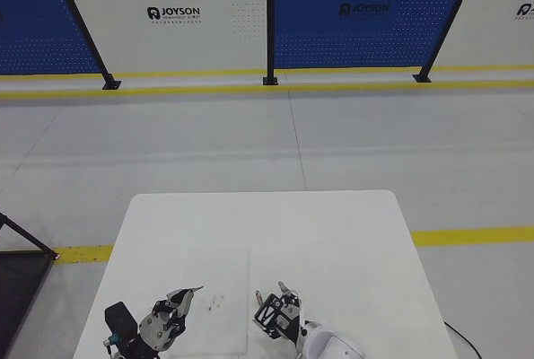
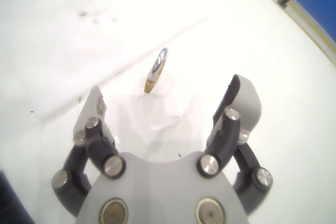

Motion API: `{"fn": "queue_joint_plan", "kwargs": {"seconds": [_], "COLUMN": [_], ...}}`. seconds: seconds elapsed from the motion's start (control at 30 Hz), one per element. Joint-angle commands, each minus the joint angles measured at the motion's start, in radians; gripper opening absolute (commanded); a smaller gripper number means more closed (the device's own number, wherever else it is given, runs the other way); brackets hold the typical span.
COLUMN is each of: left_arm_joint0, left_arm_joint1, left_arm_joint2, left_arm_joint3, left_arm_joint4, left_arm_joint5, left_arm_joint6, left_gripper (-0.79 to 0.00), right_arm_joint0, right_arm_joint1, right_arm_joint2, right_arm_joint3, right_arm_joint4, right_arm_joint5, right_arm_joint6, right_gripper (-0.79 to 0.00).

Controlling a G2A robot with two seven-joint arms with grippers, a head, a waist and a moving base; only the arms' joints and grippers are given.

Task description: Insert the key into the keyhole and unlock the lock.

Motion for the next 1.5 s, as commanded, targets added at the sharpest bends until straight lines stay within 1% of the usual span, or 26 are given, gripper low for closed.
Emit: {"fn": "queue_joint_plan", "kwargs": {"seconds": [0.0, 0.03, 0.07, 0.23, 0.37, 0.4, 0.47, 0.57, 0.6, 0.63, 0.77, 0.87, 0.97, 1.13, 1.47], "left_arm_joint0": [0.000, 0.000, 0.000, 0.000, 0.000, 0.000, 0.000, 0.000, 0.000, 0.000, 0.000, 0.000, 0.000, 0.000, 0.000], "left_arm_joint1": [0.000, 0.000, 0.000, 0.000, 0.000, 0.000, 0.000, 0.000, 0.000, 0.000, 0.000, 0.000, 0.000, 0.000, 0.000], "left_arm_joint2": [0.000, 0.000, 0.000, 0.000, 0.000, 0.000, 0.000, 0.000, 0.000, 0.000, 0.000, 0.000, 0.000, 0.000, 0.000], "left_arm_joint3": [0.000, 0.000, 0.000, 0.000, 0.000, 0.000, 0.000, 0.000, 0.000, 0.000, 0.000, 0.000, 0.000, 0.000, 0.000], "left_arm_joint4": [0.000, 0.000, 0.000, 0.000, 0.000, 0.000, 0.000, 0.000, 0.000, 0.000, 0.000, 0.000, 0.000, 0.000, 0.000], "left_arm_joint5": [0.000, 0.000, 0.000, 0.000, 0.000, 0.000, 0.000, 0.000, 0.000, 0.000, 0.000, 0.000, 0.000, 0.000, 0.000], "left_arm_joint6": [0.000, 0.000, 0.000, 0.000, 0.000, 0.000, 0.000, 0.000, 0.000, 0.000, 0.000, 0.000, 0.000, 0.000, 0.000], "left_gripper": [-0.785, -0.785, -0.785, -0.785, -0.785, -0.785, -0.785, -0.785, -0.785, -0.785, -0.785, -0.785, -0.785, -0.785, -0.785], "right_arm_joint0": [0.017, 0.026, 0.032, 0.061, 0.080, 0.084, 0.090, 0.100, 0.102, 0.104, 0.100, 0.065, 0.005, -0.121, -0.121], "right_arm_joint1": [-0.006, -0.009, -0.013, -0.024, -0.032, -0.034, -0.037, -0.040, -0.041, -0.041, -0.038, -0.027, -0.008, 0.031, 0.031], "right_arm_joint2": [-0.016, -0.025, -0.032, -0.057, -0.070, -0.073, -0.076, -0.079, -0.079, -0.079, -0.065, -0.032, 0.022, 0.139, 0.139], "right_arm_joint3": [0.019, 0.028, 0.035, 0.063, 0.084, 0.088, 0.097, 0.106, 0.108, 0.110, 0.088, 0.022, -0.067, -0.215, -0.215], "right_arm_joint4": [0.005, 0.006, 0.011, 0.026, 0.034, 0.037, 0.045, 0.053, 0.056, 0.057, 0.066, 0.074, 0.080, 0.111, 0.111], "right_arm_joint5": [0.003, 0.007, 0.010, 0.018, 0.027, 0.028, 0.029, 0.031, 0.030, 0.029, 0.022, 0.044, 0.037, -0.034, -0.034], "right_arm_joint6": [-0.002, -0.003, -0.004, -0.004, 0.010, 0.013, 0.019, 0.025, 0.026, 0.025, 0.000, -0.049, -0.117, -0.228, -0.228], "right_gripper": [-0.268, -0.363, -0.409, -0.523, -0.591, -0.631, -0.671, -0.702, -0.730, -0.785, -0.785, -0.785, -0.785, -0.785, -0.785]}}
